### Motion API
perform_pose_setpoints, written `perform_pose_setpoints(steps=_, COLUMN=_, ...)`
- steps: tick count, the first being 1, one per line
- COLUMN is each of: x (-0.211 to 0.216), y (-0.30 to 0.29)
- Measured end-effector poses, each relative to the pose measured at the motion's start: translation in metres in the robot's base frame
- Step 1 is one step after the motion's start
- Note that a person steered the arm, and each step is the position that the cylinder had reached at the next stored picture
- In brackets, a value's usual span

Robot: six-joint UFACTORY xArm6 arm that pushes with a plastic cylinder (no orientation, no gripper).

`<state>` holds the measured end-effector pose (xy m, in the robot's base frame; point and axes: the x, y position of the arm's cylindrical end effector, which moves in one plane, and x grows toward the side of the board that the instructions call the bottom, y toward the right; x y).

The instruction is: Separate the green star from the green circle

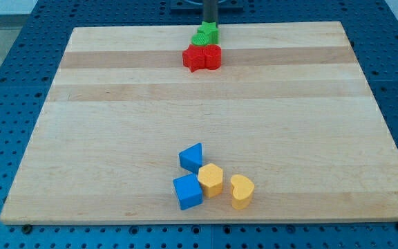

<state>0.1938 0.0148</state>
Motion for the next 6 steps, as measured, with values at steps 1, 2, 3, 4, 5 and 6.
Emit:
perform_pose_setpoints(steps=1, x=-0.001, y=-0.019)
perform_pose_setpoints(steps=2, x=-0.001, y=-0.055)
perform_pose_setpoints(steps=3, x=0.007, y=-0.061)
perform_pose_setpoints(steps=4, x=0.015, y=-0.061)
perform_pose_setpoints(steps=5, x=0.017, y=-0.044)
perform_pose_setpoints(steps=6, x=0.019, y=-0.007)
